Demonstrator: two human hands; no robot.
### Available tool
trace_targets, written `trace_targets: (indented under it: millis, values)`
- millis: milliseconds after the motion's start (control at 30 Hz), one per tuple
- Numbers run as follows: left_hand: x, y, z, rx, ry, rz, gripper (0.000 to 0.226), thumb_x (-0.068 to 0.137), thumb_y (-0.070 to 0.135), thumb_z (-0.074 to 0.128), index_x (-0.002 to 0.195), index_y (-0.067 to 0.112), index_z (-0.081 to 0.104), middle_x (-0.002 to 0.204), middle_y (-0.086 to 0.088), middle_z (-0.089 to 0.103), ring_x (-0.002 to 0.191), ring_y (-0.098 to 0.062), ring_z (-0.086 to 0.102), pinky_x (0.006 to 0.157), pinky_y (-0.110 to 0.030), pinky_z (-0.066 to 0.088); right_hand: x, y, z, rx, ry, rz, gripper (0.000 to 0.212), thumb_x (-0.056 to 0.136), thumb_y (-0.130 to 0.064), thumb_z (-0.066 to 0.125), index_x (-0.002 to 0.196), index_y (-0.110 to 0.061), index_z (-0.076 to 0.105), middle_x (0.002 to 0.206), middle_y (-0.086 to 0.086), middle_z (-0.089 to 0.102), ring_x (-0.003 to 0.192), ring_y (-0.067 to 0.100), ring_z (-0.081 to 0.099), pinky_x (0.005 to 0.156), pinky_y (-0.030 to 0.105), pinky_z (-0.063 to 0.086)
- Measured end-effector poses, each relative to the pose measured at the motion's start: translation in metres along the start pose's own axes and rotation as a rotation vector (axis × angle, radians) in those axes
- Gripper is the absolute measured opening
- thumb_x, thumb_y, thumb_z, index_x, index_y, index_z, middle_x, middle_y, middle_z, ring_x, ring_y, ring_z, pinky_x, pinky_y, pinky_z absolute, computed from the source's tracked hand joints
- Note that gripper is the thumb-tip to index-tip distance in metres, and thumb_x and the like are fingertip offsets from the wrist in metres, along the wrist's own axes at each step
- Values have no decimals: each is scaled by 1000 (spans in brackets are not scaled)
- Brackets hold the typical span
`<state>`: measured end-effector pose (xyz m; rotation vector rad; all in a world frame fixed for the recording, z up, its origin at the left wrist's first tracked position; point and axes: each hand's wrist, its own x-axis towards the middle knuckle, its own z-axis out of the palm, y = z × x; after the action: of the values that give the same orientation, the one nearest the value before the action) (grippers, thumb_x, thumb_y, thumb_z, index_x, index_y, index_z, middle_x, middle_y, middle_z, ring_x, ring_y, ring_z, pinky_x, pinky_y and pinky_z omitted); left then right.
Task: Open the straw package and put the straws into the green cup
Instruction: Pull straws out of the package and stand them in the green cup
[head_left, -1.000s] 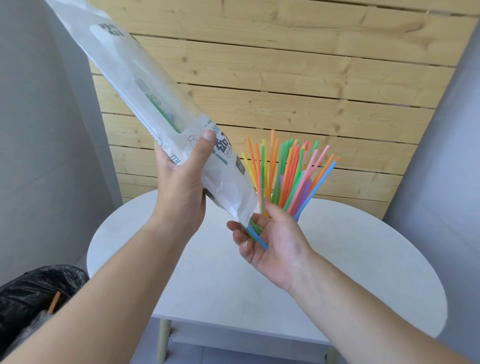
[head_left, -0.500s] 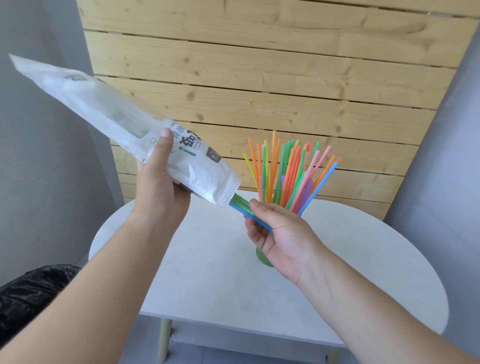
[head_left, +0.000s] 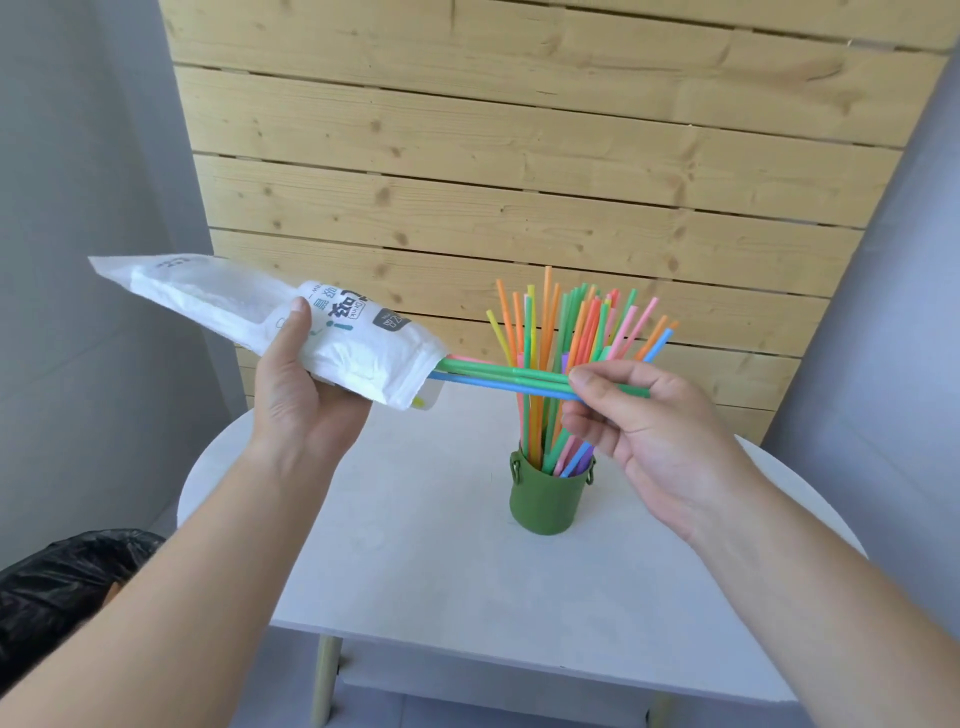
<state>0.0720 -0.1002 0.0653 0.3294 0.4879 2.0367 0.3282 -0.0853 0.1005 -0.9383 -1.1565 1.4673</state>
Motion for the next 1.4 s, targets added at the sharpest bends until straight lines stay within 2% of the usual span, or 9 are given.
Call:
trace_targets:
  millis: [100, 333, 433, 667, 867, 1000, 1100, 1267, 1400]
  values:
    - [6, -1, -5, -83, 46, -23, 52, 96, 27, 70, 143, 9, 57, 131, -14, 71, 118, -37, 71, 104, -59, 51, -4, -9, -10, -69, 26, -57, 4, 87, -1, 71, 86, -5, 71, 63, 6, 71, 53, 15, 67, 60, 22, 58]
    - [6, -6, -6, -102, 173, -30, 40, 93, 27, 75, 128, 10, 66, 110, -13, 79, 101, -35, 78, 97, -57, 57, -4, -33, -40, -154, 90, -101, 4, 88, 0, 69, 85, -3, 69, 69, 8, 70, 52, 11, 65, 57, 19, 56]
    - [7, -7, -8, -136, 206, -45, 44, 91, 27, 77, 130, 9, 65, 112, -14, 78, 100, -36, 78, 96, -57, 58, -6, -47, -55, -216, 131, -138, 5, 88, 0, 69, 84, -4, 68, 71, 8, 68, 52, 9, 65, 56, 18, 56]
    - [6, -14, -6, -149, 174, -79, 47, 93, 28, 75, 133, 8, 63, 118, -16, 77, 107, -38, 76, 98, -57, 56, -17, -66, -82, -380, 150, -124, 4, 88, -5, 71, 89, -2, 69, 82, 13, 65, 57, 11, 66, 57, 17, 57]
    - [2, -21, -1, -159, 110, -102, 42, 96, 30, 71, 132, 8, 65, 120, -14, 76, 109, -36, 75, 98, -57, 56, -24, -81, -94, -622, 179, -152, 5, 87, -8, 74, 87, -4, 71, 80, 17, 69, 51, 10, 67, 56, 18, 58]
    - [-1, -24, 1, -166, 93, -121, 39, 97, 29, 70, 130, 8, 66, 118, -14, 77, 108, -35, 76, 97, -57, 56, -23, -87, -96, -759, 191, -138, 7, 85, -12, 77, 85, -6, 73, 76, 18, 72, 54, 18, 68, 69, 29, 64]
    - [-3, -26, 2, -163, 74, -129, 37, 98, 30, 69, 128, 8, 67, 117, -14, 77, 107, -35, 76, 97, -57, 56, -21, -88, -95, -819, 195, -134, 8, 84, -13, 78, 83, -7, 73, 65, 11, 73, 53, 19, 70, 76, 35, 61]
    - [-5, -27, 2, -142, 56, -134, 38, 98, 31, 69, 129, 9, 66, 123, -14, 75, 111, -35, 74, 99, -57, 55, -15, -86, -83, -935, 135, -135, 9, 85, -13, 79, 81, -7, 73, 56, 3, 72, 46, 11, 67, 63, 28, 55]
    - [-7, -27, 2, -136, 52, -135, 39, 98, 30, 68, 131, 9, 65, 124, -14, 75, 113, -35, 74, 98, -57, 56, -2, -86, -68, -1044, 88, -162, 12, 82, -18, 81, 77, -11, 73, 56, 2, 71, 47, 12, 65, 68, 37, 60]
